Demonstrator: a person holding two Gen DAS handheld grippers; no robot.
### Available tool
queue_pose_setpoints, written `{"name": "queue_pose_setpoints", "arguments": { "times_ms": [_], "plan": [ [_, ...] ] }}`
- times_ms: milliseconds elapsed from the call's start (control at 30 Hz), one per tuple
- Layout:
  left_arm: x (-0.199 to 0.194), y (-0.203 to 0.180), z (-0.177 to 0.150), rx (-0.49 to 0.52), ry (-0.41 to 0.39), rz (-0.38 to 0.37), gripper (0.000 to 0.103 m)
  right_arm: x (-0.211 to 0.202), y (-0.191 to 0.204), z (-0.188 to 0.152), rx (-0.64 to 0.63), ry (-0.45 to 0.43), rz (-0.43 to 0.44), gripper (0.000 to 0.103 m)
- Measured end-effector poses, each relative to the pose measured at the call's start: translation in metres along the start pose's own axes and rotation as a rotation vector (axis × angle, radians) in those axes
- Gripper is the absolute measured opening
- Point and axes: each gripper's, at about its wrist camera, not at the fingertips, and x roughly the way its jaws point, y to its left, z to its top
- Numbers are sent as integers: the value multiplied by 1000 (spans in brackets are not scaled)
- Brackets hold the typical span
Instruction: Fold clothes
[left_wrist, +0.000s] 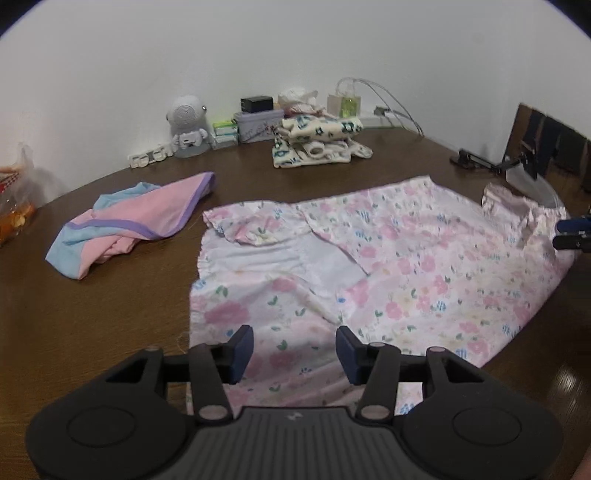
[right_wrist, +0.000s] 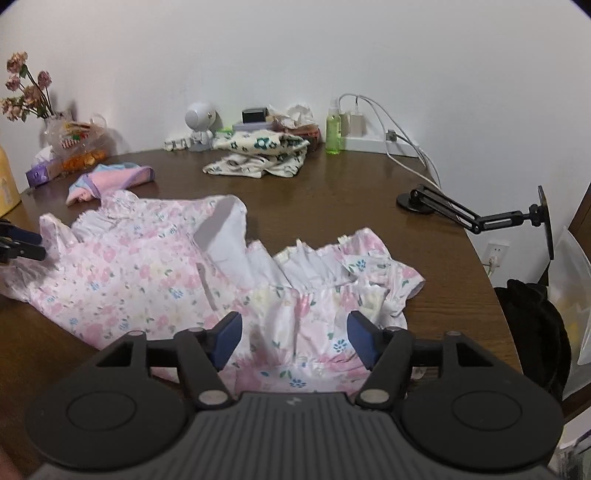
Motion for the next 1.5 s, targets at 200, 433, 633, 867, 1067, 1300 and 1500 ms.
{"name": "queue_pose_setpoints", "arguments": {
  "times_ms": [200,433,633,867,1067,1300,1500],
  "plan": [
    [14,4,-9,-24,48,-4,50,15,-3,-8,15,51,-9,64],
    [-12,6,6,-50,34,-73,72,0,-7,2,56,44,55,73],
    [-48,3,61,62,-63,-62,103,-20,-24,54,-1,29,53,102],
    [22,-11,134,228,130,-48,103,43,-49,110,-123,245,15,102],
    [97,-15,163,319,268,-66,100,90,-66,127,-168,351,54,102],
    [140,-10,170,389,346,-155,72,130,-89,125,-113,451,129,69],
    [162,-8,171,454,389,-236,61,148,-95,129,-97,482,208,50]
  ]
}}
